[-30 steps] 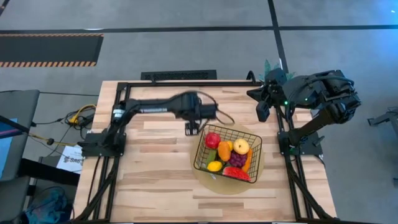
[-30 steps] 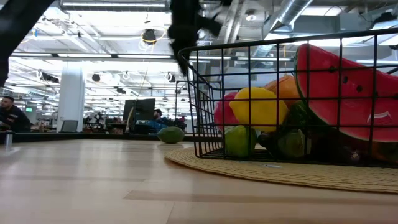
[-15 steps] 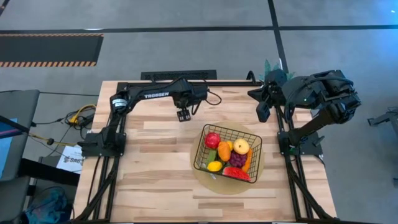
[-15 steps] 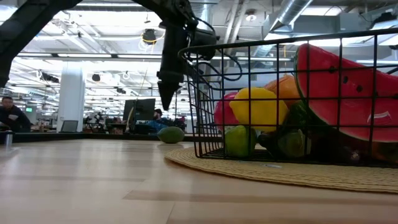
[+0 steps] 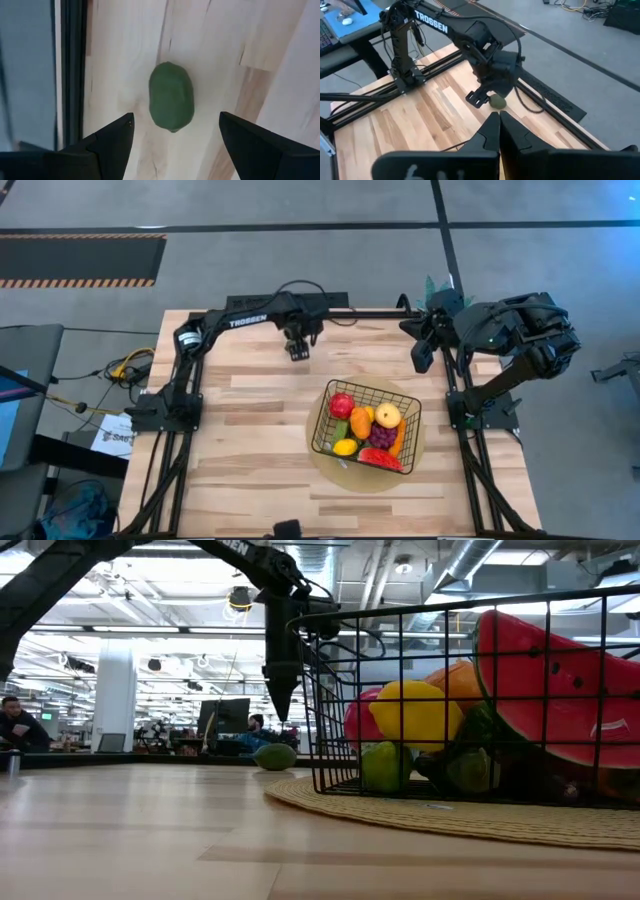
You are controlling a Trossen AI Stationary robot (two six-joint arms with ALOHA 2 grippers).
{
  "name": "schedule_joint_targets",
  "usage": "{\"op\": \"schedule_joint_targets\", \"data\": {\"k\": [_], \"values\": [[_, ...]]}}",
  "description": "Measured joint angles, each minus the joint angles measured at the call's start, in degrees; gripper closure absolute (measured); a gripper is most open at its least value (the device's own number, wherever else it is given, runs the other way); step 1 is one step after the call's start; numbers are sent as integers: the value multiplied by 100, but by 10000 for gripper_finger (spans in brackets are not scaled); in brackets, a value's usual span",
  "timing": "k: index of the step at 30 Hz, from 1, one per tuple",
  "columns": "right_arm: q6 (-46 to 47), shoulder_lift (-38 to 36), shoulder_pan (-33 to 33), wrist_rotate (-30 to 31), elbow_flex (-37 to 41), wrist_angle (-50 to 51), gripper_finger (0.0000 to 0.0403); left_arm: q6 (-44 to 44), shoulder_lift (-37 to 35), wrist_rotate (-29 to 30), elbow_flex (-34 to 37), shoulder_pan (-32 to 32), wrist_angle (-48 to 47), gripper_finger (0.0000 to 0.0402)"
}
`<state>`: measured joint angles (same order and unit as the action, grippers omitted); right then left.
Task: Build produce basket
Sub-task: Put the lime into the mesh basket
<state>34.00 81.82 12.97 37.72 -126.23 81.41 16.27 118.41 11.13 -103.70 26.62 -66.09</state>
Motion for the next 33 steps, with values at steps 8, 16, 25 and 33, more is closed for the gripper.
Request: {"op": "schedule_joint_targets", "data": {"k": [8, 16, 25, 33], "values": [[0, 2, 0, 130, 0, -2, 386, -36, 0, -248, 0, 437, 11, 125], [-2, 0, 2, 128, 0, -2, 386, -181, 163, -894, -4, 554, 94, 125], [-1, 2, 13, -35, 0, 98, 386, -347, 315, -523, -8, 451, 163, 125], [0, 0, 13, -53, 0, 149, 386, -515, 598, -430, 0, 388, 37, 125]]}}
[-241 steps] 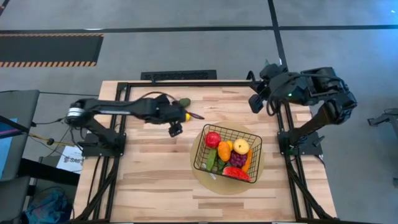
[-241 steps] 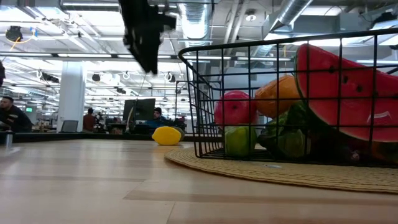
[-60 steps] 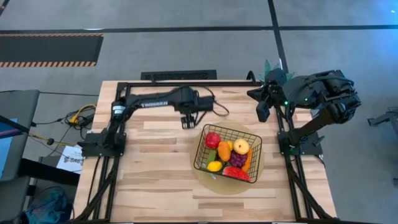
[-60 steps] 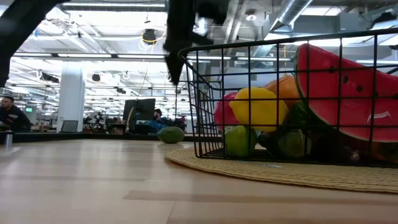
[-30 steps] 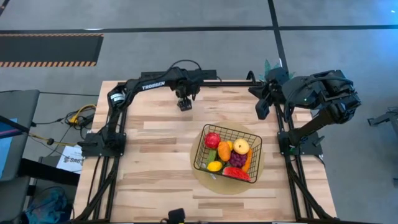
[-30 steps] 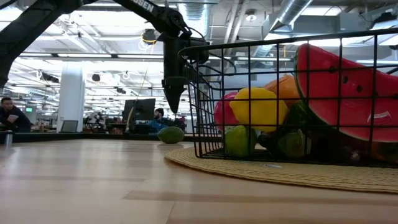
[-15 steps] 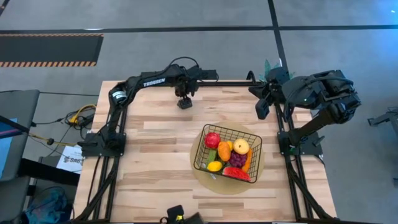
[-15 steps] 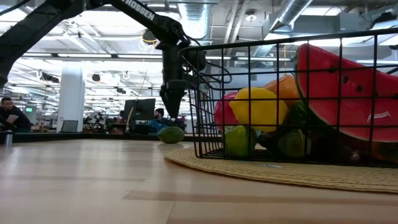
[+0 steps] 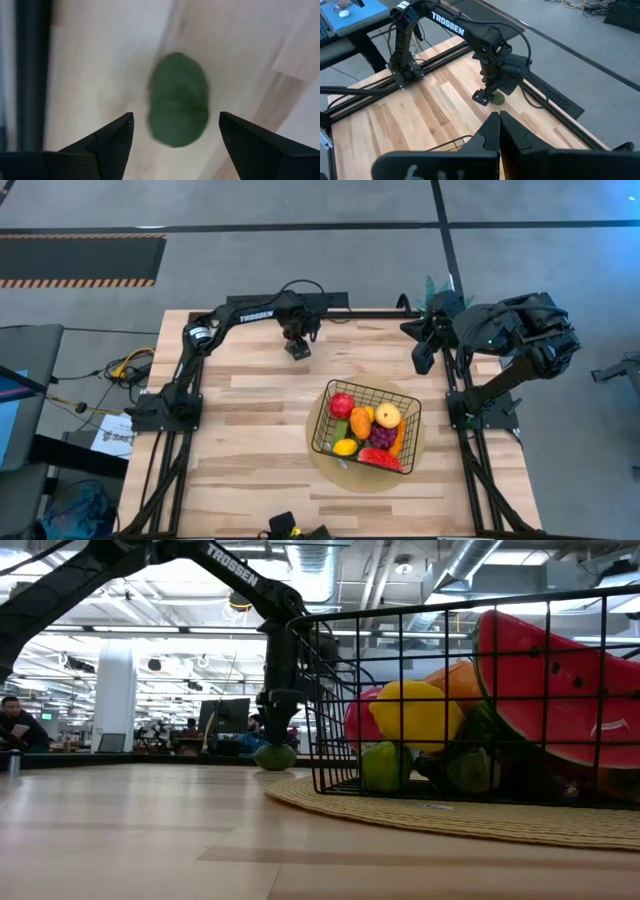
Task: Build produce basket
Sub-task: Put the lime into the mesh basket
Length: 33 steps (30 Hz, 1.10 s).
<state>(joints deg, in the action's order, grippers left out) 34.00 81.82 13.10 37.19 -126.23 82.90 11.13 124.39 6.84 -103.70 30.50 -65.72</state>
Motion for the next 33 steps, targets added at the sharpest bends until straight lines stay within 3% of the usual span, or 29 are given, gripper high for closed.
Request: {"op": "schedule_joint_targets", "data": {"k": [21, 24, 31, 33], "values": [[-20, 1, 0, -144, 0, 165, 386, -115, 244, 6, 4, -340, 327, 130], [-20, 0, 0, -144, 0, 240, 386, -137, 244, 25, 4, -365, 311, 162], [-17, 0, 0, -147, 0, 240, 386, -9, 239, 327, 2, -401, 34, 287], [-17, 1, 0, -162, 0, 249, 386, 50, 239, 425, 2, -401, -60, 294]]}}
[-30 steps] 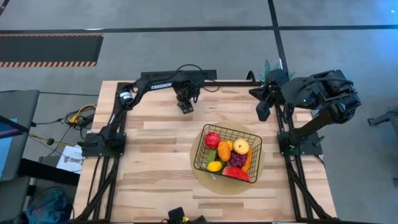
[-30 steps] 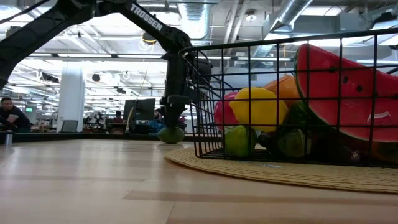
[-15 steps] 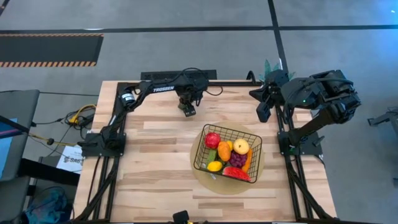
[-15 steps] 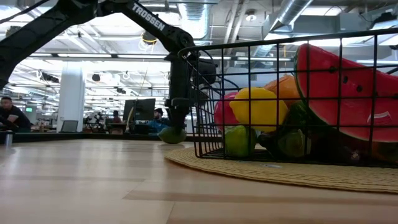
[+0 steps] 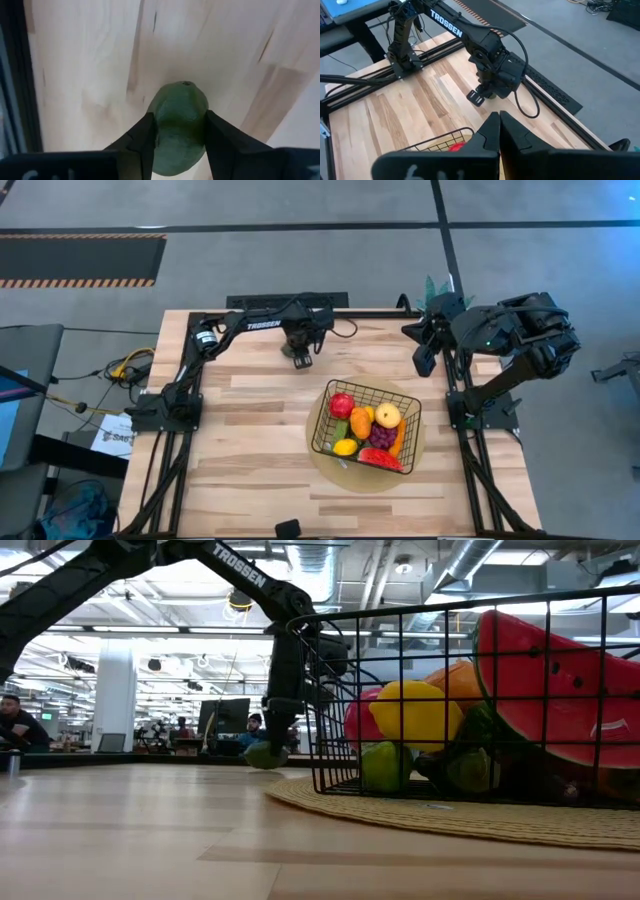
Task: Build produce basket
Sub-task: Put the lime into the mesh basket
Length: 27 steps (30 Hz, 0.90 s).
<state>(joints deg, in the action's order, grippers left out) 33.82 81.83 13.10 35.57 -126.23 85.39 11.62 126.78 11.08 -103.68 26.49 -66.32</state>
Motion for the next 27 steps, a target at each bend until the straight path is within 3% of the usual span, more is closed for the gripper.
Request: {"op": "schedule_joint_targets", "data": {"k": [7, 13, 20, 27], "values": [[22, 1, 0, -108, 0, 131, 386, 131, -2, 467, -26, 1, -561, 294], [17, 1, 0, -128, 0, 146, 386, 112, -67, 491, -323, -79, -958, 294], [-40, -5, 0, -136, -1, 447, 386, 109, -176, 1081, -1581, -513, -1472, 294], [-195, -259, 0, -120, -2, 458, 386, 271, -286, 723, -3144, -1270, -1775, 294]]}}
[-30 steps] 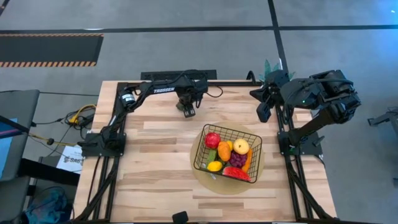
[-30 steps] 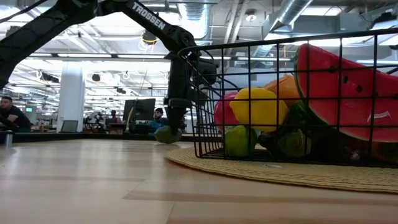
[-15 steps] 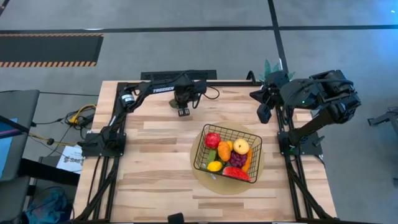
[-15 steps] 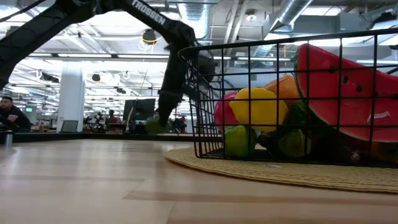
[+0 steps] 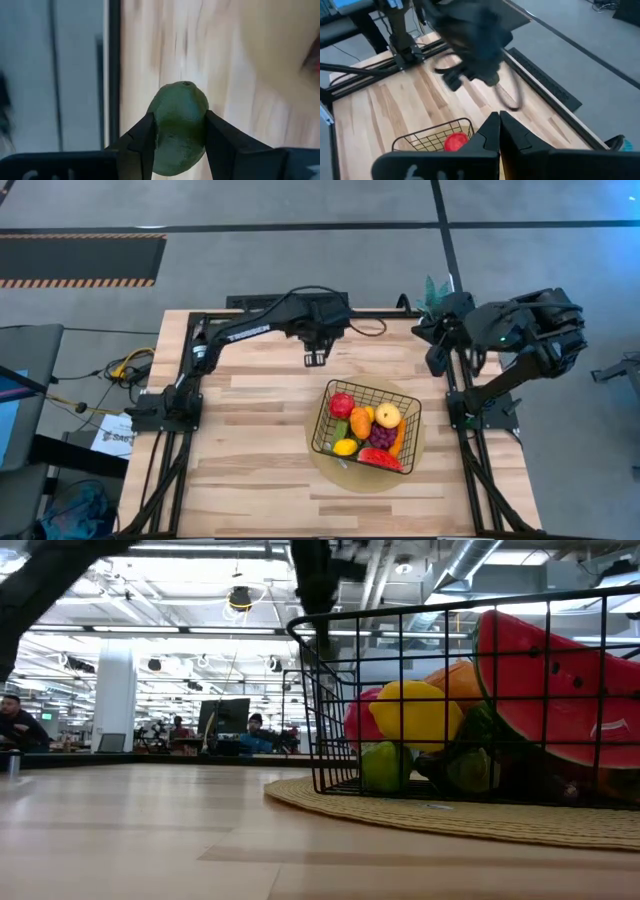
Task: Build produce basket
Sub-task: Put the lime into the mesh basket
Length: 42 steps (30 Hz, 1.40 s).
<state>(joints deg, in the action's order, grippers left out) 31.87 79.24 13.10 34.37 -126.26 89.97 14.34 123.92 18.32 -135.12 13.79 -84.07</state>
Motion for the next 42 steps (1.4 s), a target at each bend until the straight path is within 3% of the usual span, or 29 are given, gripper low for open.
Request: {"op": "schedule_joint_targets", "data": {"k": [2, 7, 16, 22, 29, 35, 42], "values": [[-3, -65, -5, 23, 0, -3, 386, 150, -370, -73, 302, -239, 438, 294], [-24, -271, -11, 64, 0, 1, 386, -155, -841, -725, 329, -824, 519, 294], [-87, -437, -13, 163, 0, 3, 386, -467, -1084, -781, 312, -1664, 901, 294], [-89, -394, -13, 161, 0, 3, 386, -965, -986, -1640, 314, -1871, 1260, 294], [-94, -305, -11, 157, 0, 3, 386, -1343, -861, -1744, 354, -2159, 1485, 295], [-111, -219, -4, 138, 0, 5, 386, -1346, -518, -2256, 651, -2289, 1936, 295], [-194, -193, 0, 19, 0, 7, 386, -1432, 83, -2160, 688, -2246, 1888, 295]]}}
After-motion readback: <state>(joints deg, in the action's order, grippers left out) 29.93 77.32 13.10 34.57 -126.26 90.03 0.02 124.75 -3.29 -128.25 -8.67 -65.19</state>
